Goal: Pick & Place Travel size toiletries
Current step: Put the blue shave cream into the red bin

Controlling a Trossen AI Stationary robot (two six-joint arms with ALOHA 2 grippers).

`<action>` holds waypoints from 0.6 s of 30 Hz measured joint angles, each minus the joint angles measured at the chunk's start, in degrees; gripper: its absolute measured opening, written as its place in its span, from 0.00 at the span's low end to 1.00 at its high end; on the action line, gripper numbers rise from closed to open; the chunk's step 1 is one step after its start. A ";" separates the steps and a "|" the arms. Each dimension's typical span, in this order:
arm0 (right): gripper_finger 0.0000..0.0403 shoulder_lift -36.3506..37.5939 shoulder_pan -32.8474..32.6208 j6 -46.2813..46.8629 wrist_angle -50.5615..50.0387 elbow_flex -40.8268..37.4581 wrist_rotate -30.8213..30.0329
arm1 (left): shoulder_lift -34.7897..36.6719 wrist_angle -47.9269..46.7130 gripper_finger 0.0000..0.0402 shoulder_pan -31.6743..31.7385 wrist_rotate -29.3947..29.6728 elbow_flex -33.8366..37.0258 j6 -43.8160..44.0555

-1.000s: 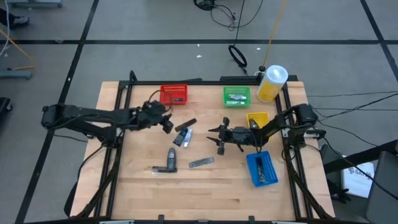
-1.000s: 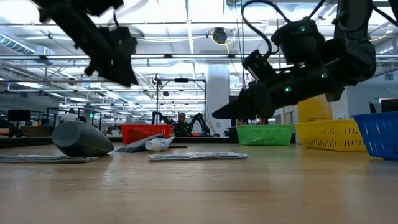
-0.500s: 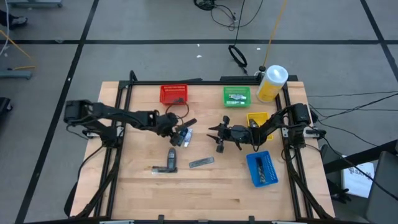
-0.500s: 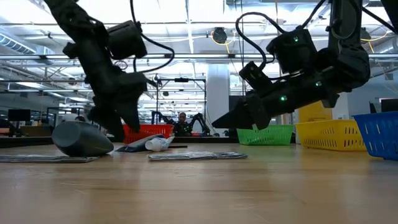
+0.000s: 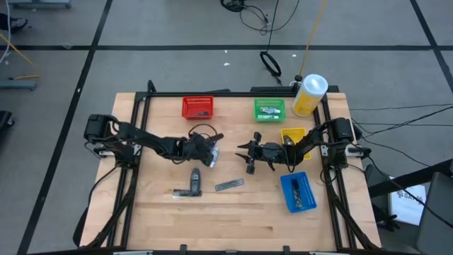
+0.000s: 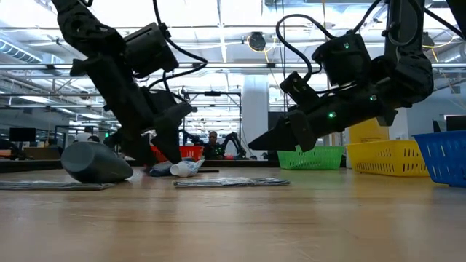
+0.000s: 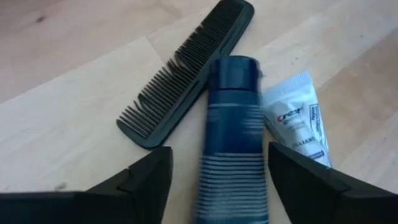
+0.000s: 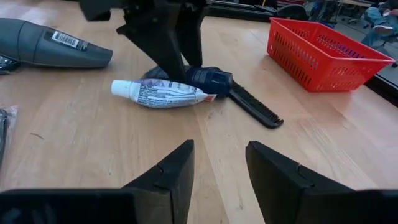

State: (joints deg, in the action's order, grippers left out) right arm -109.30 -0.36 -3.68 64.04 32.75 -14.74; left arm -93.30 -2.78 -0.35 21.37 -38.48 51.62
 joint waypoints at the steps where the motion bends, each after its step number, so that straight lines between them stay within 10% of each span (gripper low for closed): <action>1: 0.34 0.00 0.00 0.00 0.01 0.00 0.01 | -0.59 0.90 0.61 -0.39 0.85 0.00 0.20; 18: 0.33 0.00 0.00 0.00 -0.05 0.00 0.00 | -3.32 0.93 0.33 -4.87 6.76 -1.61 2.54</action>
State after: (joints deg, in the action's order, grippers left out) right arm -109.30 -0.36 -3.68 63.99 32.75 -14.74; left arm -96.62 -1.85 -5.22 28.13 -40.08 54.15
